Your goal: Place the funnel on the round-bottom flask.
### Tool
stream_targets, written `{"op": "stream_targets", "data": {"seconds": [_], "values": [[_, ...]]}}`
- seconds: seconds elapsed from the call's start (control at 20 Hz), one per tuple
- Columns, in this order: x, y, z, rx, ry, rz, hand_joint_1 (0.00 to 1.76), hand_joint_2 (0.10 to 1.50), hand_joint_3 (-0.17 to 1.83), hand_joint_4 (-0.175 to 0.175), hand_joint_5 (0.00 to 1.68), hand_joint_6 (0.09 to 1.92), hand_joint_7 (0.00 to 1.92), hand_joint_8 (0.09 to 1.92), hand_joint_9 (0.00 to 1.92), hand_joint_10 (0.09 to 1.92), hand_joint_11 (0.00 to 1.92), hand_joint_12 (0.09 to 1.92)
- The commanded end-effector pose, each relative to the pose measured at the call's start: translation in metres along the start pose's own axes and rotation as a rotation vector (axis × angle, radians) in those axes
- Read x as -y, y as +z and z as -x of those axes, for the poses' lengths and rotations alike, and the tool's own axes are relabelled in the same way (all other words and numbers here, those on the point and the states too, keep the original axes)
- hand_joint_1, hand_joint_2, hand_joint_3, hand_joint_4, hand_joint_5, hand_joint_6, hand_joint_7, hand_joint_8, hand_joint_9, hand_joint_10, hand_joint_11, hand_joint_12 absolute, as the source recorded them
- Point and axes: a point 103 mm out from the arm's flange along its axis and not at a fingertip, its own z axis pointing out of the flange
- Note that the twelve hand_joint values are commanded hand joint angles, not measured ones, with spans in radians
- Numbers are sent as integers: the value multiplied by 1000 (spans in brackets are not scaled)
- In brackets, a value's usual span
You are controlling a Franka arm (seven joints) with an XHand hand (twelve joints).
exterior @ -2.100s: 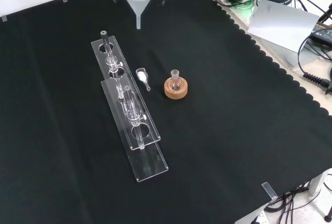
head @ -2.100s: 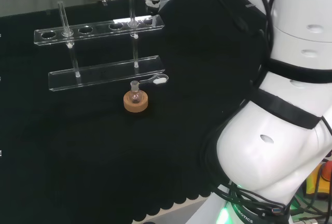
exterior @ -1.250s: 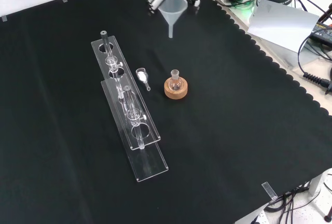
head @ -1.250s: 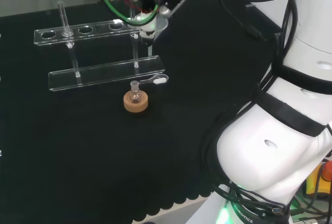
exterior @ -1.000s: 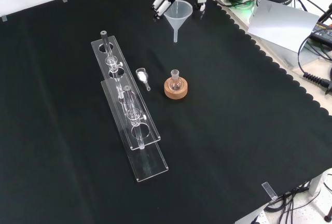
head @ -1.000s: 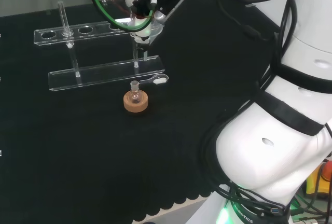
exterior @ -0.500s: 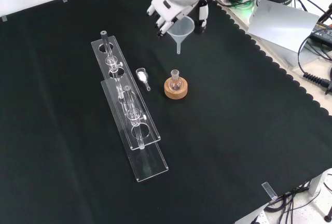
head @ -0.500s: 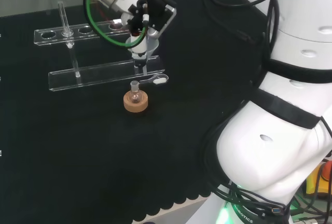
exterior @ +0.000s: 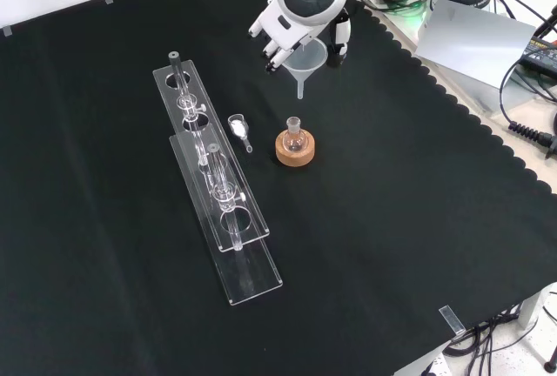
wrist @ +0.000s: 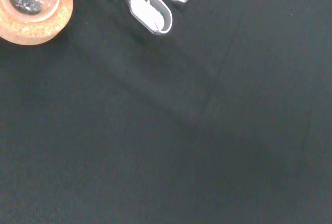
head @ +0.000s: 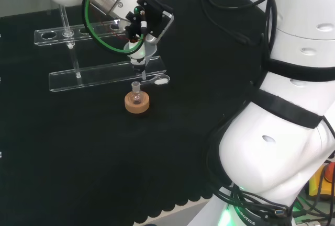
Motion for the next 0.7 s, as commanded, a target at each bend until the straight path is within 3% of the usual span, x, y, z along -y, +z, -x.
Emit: {"op": "stream_targets", "data": {"seconds": [0.05, 0.7], "values": [[-3, -3, -4, 6, -4, 0, 712, 695, 459, -20, 549, 768, 849, 792, 1232, 611, 618, 1243], [-13, -8, -16, 21, -22, 1, 712, 694, 463, -20, 551, 772, 851, 789, 1242, 601, 628, 1232]]}}
